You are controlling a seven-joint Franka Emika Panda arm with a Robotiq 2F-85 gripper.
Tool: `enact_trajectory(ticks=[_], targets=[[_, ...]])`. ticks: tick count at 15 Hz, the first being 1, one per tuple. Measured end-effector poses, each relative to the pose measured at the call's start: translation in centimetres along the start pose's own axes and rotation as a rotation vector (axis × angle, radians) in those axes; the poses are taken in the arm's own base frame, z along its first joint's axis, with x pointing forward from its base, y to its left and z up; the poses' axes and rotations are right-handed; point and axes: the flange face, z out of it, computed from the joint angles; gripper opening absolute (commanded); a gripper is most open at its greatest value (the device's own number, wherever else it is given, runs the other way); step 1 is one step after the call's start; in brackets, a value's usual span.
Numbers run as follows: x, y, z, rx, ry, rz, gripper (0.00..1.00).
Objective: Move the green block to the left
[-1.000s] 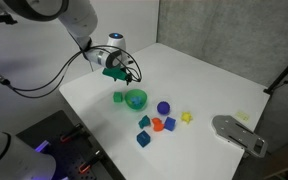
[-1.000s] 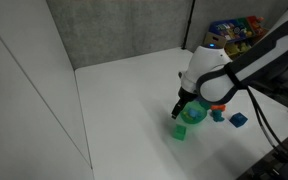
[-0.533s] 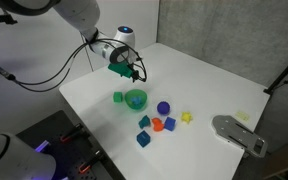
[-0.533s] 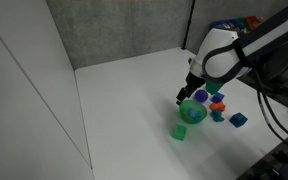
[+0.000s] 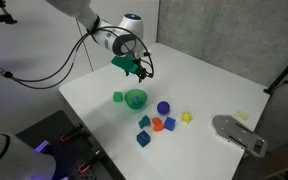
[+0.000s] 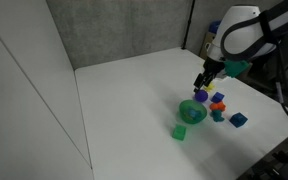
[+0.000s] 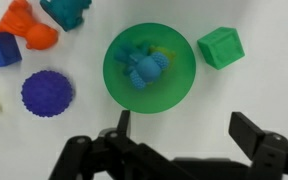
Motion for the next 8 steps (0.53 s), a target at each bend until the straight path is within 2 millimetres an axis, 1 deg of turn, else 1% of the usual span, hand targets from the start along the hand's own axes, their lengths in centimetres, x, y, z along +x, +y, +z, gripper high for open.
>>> enact_trajectory(ticks=[3, 5, 8], targets=[[-2.1, 1.5, -2.5, -0.015, -0.02, 0.031, 1.0], [-3.8, 2.0, -4.3, -0.021, -0.031, 0.054, 1.0], [-6.5, 2.5, -7.5, -0.031, -0.042, 0.122, 1.0]])
